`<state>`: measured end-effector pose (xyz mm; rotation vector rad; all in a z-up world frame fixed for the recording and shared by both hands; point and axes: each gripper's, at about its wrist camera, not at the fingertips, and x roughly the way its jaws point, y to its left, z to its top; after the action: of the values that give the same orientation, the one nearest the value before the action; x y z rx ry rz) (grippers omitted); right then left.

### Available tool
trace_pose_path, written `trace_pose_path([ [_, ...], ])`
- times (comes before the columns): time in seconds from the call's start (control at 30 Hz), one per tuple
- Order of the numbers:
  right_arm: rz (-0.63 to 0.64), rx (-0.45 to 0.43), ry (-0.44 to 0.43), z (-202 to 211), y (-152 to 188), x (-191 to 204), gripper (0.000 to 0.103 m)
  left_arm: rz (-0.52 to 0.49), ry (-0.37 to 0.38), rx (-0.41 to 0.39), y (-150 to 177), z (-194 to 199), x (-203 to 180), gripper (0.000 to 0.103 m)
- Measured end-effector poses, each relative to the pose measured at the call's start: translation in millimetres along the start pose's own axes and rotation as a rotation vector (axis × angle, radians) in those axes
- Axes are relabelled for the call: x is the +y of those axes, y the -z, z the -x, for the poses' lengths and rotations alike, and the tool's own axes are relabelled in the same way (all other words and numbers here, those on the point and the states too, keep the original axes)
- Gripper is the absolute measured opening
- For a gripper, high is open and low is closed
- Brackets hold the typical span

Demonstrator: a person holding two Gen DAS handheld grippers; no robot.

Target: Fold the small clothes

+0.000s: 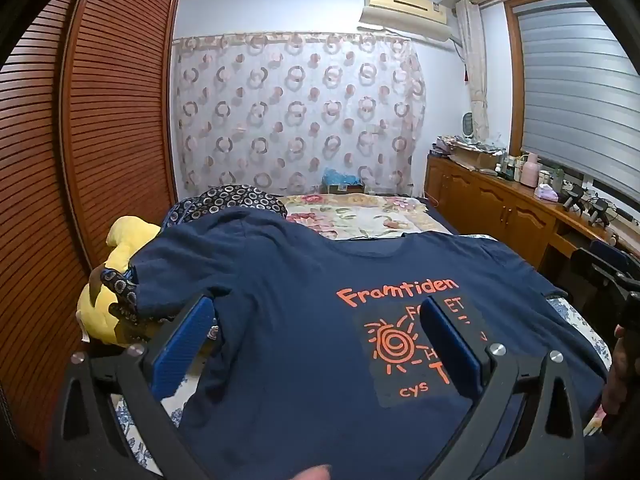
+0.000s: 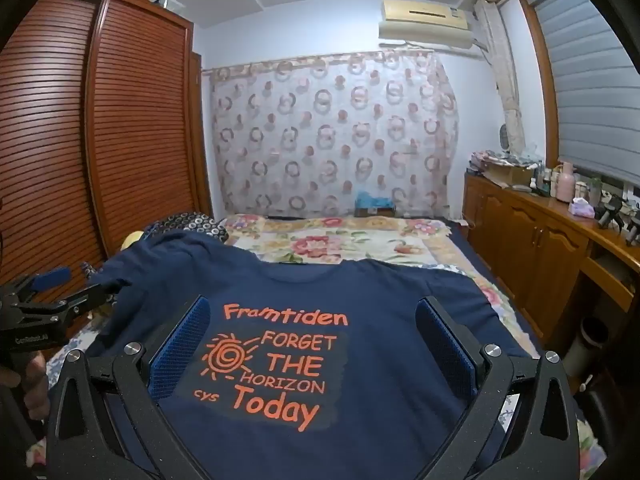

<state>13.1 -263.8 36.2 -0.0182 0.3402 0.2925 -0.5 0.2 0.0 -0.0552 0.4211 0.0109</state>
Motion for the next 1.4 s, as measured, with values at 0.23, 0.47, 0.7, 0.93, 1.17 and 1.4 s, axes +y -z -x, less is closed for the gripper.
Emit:
trace_pose_path([
  [0.23, 0.006, 0.006, 0.001, 0, 0, 1, 0.103, -0.013, -0.004, -0.004, -2, 2, 3, 0.103],
  [0.47, 0.007, 0.006, 0.001, 0, 0, 2, 0.103, -0.018, -0.014, -0.009, -5, 5, 6, 0.103],
  [0.7, 0.007, 0.006, 0.001, 1, 0, 3, 0.103, -0.025, -0.021, -0.019, -4, 9, 0, 0.103],
  [0.93, 0.006, 0.006, 0.0, 0, 0, 3, 0.103, -0.028, -0.022, -0.023, -5, 11, -2, 0.103],
  [1.17, 0.005, 0.006, 0.0, 0, 1, 2, 0.103, -0.029, -0.025, -0.029, -7, 12, -2, 0.103],
  [1.4, 0.005, 0.006, 0.001, 0, 1, 2, 0.103, -0.03, -0.029, -0.031, -9, 12, -1, 0.103],
])
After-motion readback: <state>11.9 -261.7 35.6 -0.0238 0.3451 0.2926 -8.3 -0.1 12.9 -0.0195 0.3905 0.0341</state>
